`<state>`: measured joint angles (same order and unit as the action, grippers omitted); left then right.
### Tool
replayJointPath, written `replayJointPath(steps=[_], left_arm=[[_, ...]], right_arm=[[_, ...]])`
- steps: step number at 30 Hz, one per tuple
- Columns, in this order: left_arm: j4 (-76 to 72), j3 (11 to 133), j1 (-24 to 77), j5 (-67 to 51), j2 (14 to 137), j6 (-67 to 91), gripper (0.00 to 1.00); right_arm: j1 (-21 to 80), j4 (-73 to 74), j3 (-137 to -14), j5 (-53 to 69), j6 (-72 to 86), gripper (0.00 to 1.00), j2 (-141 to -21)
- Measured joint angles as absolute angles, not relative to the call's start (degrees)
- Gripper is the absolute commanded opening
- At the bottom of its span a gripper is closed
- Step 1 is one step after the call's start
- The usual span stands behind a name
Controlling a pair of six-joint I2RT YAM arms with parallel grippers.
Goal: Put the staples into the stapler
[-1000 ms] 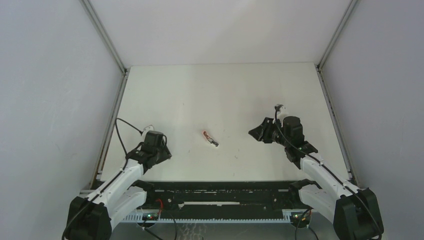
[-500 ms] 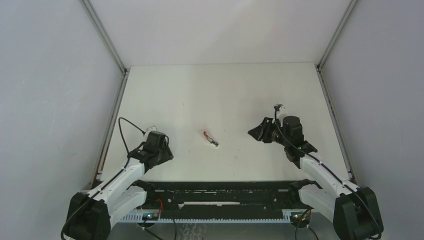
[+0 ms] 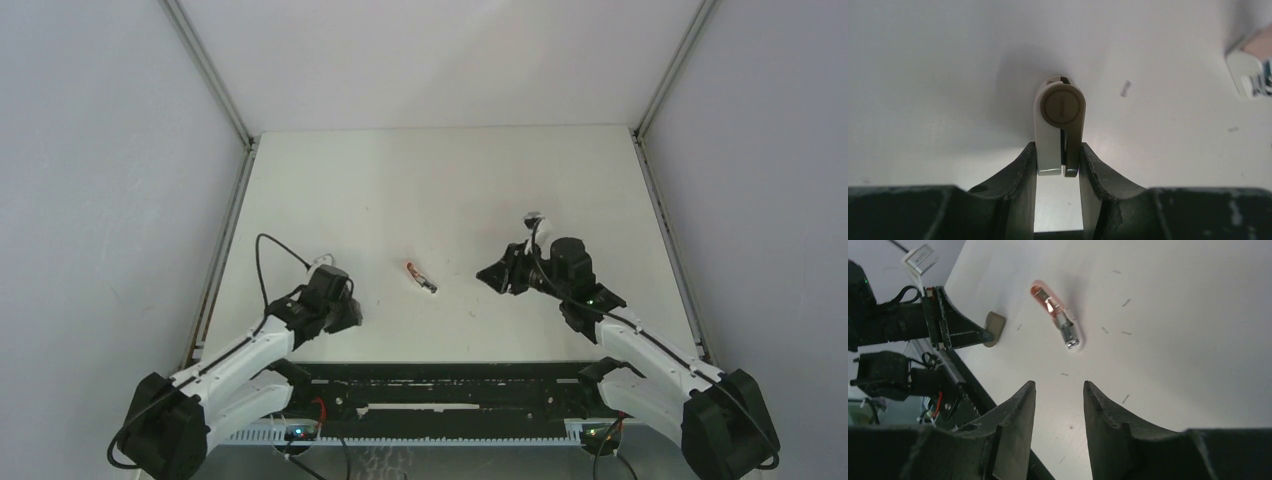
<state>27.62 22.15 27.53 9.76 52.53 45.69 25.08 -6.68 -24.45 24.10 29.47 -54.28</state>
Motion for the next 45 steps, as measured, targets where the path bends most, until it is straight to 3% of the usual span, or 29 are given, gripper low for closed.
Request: replayJointPath(steps=[7, 11, 12, 16, 20, 27, 34, 45], left_arm=[[29.3, 26.5, 40.9, 9.2, 58.5, 52.4, 0.2], [28.4, 28.8, 47.8, 10.3, 63.9, 56.5, 0.27], [28.1, 29.4, 48.9, 10.5, 65.0, 57.3, 0.31], [27.0, 32.5, 52.2, 10.9, 69.1, 59.2, 0.62], [25.1, 34.6, 53.9, 11.0, 70.9, 59.8, 0.76], [25.7, 34.8, 52.9, 13.7, 65.8, 58.9, 0.8], [26.9, 32.6, 42.0, 15.8, 52.7, 54.9, 0.87], [26.6, 29.7, 30.9, 15.1, 42.7, 45.8, 0.91]], right_arm=[[32.3, -7.7, -24.4, 22.2, 28.1, 0.4, -55.1], [34.8, -7.5, -24.4, 19.7, 27.8, 0.4, -55.4], [35.5, -7.4, -24.4, 18.9, 27.6, 0.4, -55.4], [38.9, -6.4, -24.4, 15.0, 27.1, 0.41, -55.4], [42.1, -6.2, -24.4, 11.4, 26.8, 0.43, -55.4], [50.7, -7.7, -24.4, 4.5, 27.0, 0.44, -58.3], [61.8, -10.5, -25.5, -2.6, 28.3, 0.43, -68.1], [70.1, -9.1, -40.1, -10.6, 28.4, 0.39, -88.2]])
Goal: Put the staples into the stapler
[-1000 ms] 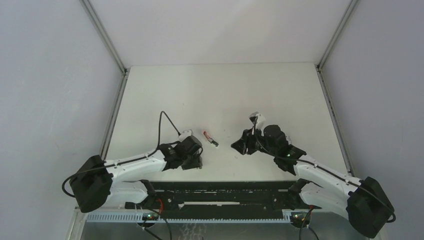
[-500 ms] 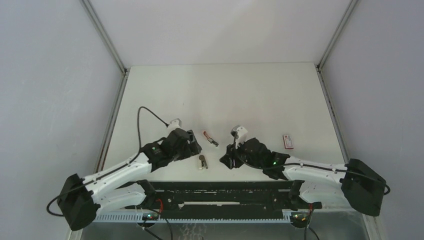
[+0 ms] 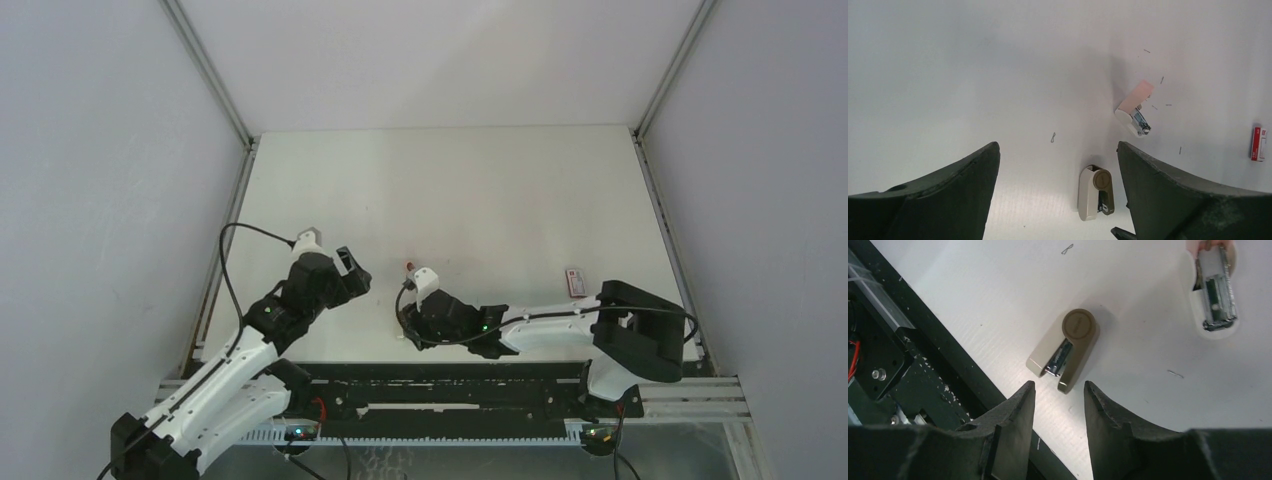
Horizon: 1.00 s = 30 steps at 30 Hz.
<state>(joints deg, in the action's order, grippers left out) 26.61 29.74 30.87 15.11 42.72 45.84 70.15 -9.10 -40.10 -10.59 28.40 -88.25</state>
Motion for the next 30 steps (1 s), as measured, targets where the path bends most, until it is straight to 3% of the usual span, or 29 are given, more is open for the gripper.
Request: replayJointPath(steps=[22, 25, 30], left_arm=[[23.3, 28.5, 25.4, 9.6, 43.1, 40.7, 0.91], [23.2, 28.5, 25.1, 9.1, 43.1, 40.3, 0.91], [22.6, 28.0, 25.0, 8.7, 43.0, 39.3, 0.91]], right_arm=[[72.8, -0.2, -48.1, -16.6, 28.3, 0.28, -97.7], [72.8, -0.2, -48.2, -16.7, 28.0, 0.22, -98.1], [72.8, -0.2, -48.4, -17.3, 27.5, 0.01, -98.5]])
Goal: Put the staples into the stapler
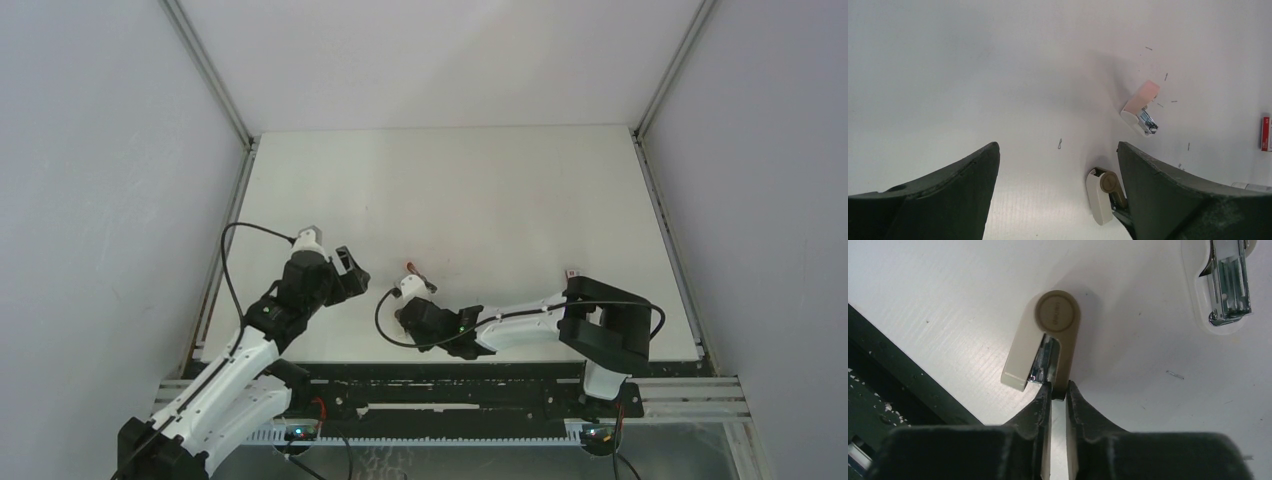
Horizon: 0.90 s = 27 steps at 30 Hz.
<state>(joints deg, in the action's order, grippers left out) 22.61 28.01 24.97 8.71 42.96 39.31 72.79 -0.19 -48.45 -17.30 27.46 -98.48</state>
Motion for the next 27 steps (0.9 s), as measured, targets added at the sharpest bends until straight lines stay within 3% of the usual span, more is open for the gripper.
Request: replayJointPath(steps=[6, 13, 22, 27], left_arm=[[20.8, 27.5, 24.9, 7.1, 40.6, 35.0, 0.91], [10.9, 25.8, 26.6, 2.5, 39.2, 29.2, 0.88], [-14.7, 17.4, 46.6, -0.8, 38.3, 11.5, 0.83], [-22.9, 16.1, 56.7, -4.1, 42.0, 1.4, 0.8]], right_arm=[[71.0, 0.7, -48.1, -14.6, 25.4, 0.0, -96.4], [60.5, 6.0, -45.6, 2.9, 19.5, 0.0, -81.9], [36.1, 22.6, -45.3, 34.6, 15.7, 0.0, -73.3], [34.3, 28.4, -42.9, 46.0, 15.7, 0.0, -73.5]])
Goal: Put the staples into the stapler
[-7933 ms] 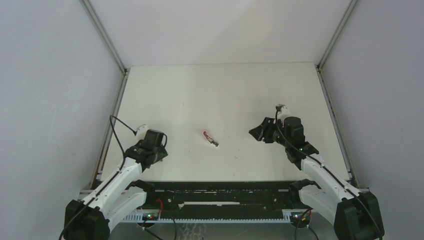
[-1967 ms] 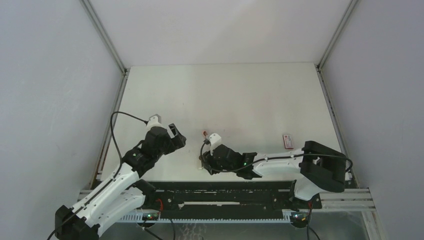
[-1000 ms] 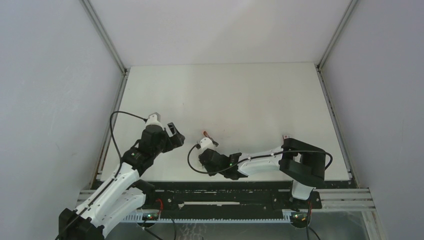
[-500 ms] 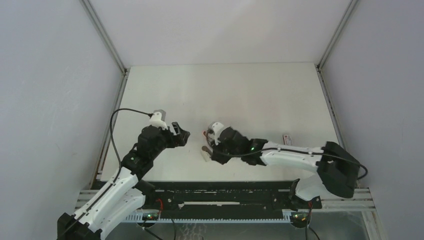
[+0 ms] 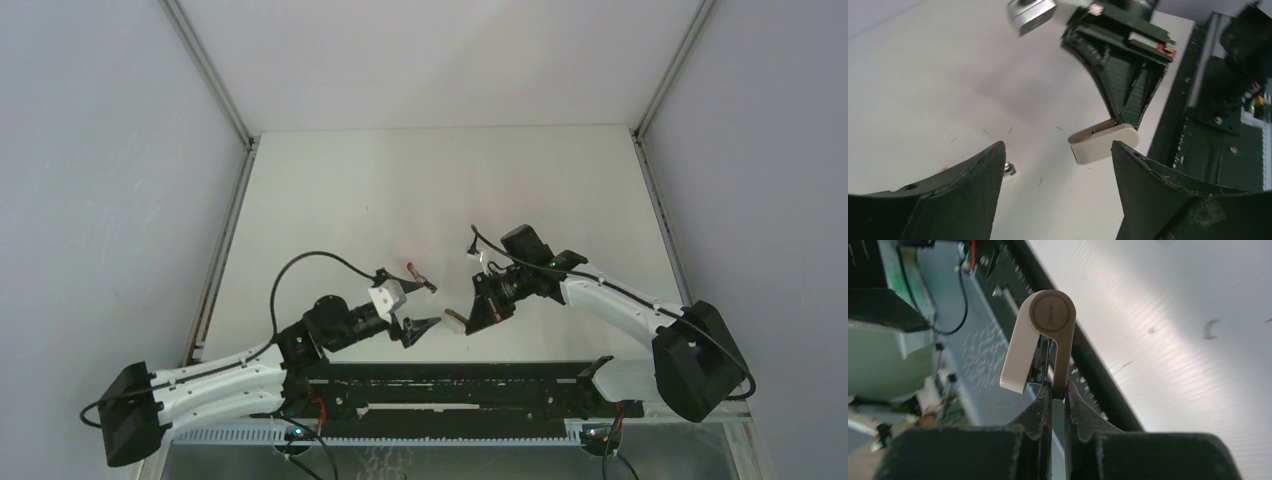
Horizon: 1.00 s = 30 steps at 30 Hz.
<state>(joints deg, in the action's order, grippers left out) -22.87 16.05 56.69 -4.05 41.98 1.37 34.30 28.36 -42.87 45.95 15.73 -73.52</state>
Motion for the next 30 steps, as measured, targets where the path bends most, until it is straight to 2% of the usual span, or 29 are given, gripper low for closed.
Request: replayJointPath(steps=[12, 22, 30], left_arm=[[-25.7, 15.9, 72.8, -1.7, 51.7, -12.5, 0.77], [-24.4, 18.6, 77.4, -0.3, 58.0, -15.8, 0.4], [-21.6, 20.1, 79.9, -0.3, 59.3, -16.3, 0.01]], right_arm=[[37.5, 30.9, -41.7, 54.5, 16.6, 0.0, -75.8], [40.6, 30.8, -41.7, 55.7, 16.9, 0.0, -76.2], [40.1, 32.8, -41.7, 55.8, 16.8, 0.0, -76.6]])
